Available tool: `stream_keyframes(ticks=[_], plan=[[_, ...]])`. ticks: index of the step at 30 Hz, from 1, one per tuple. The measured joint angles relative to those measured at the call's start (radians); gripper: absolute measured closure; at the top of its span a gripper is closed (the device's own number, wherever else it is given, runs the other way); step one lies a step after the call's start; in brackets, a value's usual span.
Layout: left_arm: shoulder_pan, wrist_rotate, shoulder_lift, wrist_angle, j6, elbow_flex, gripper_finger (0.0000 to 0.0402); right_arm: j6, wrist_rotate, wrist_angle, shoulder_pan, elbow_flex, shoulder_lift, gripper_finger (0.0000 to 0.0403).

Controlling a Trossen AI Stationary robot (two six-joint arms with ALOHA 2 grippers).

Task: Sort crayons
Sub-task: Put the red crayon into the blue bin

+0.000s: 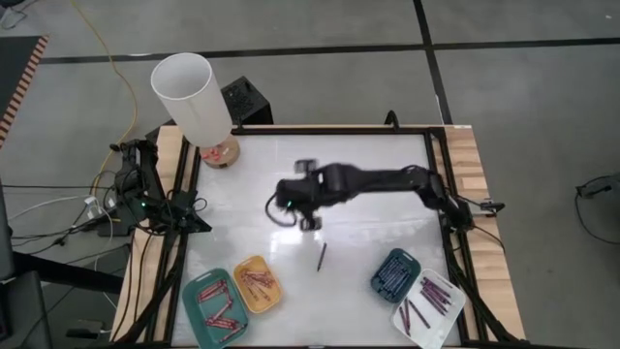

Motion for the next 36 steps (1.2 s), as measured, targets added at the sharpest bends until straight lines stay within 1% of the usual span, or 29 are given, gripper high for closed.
stream_keyframes(ticks=[4,6,8,12,15,17,21,25,28,31,36], plan=[[0.000,0.000,0.000,0.000,0.000,0.000,0.0401,0.215,0.074,-0.269,-0.076,0.000,-0.034,0.0295],[0.000,0.000,0.000,0.000,0.000,0.000,0.0401,0.334,0.120,-0.360,-0.115,0.000,-0.039,0.0295],[0.000,0.000,0.000,0.000,0.000,0.000,0.0401,0.407,0.135,-0.345,-0.153,-0.018,-0.043,0.0295],[0.000,0.000,0.000,0.000,0.000,0.000,0.0401,0.429,0.121,-0.331,-0.202,-0.089,-0.070,0.0295],[0.000,0.000,0.000,0.000,0.000,0.000,0.0401,0.457,0.110,-0.352,-0.249,-0.170,-0.088,0.0295],[0.000,0.001,0.000,0.000,0.000,0.000,0.0401,0.492,0.080,-0.344,-0.287,-0.236,-0.107,0.0295],[0.000,-0.001,0.000,0.000,0.000,0.000,0.0402,0.563,0.036,-0.280,-0.356,-0.416,-0.184,0.0295],[0.000,0.001,0.000,0.000,0.000,0.000,0.0401,0.642,-0.004,-0.139,-0.418,-0.646,-0.294,0.0295],[0.000,-0.001,0.000,0.000,0.000,0.000,0.0401,0.691,-0.031,0.006,-0.456,-0.829,-0.413,0.0295],[0.000,0.000,0.000,0.000,0.000,0.000,0.0401,0.768,-0.033,0.137,-0.480,-1.011,-0.536,0.0295],[0.000,0.000,0.000,0.000,0.000,0.000,0.0402,0.910,-0.035,0.291,-0.488,-1.264,-0.707,0.0295]])
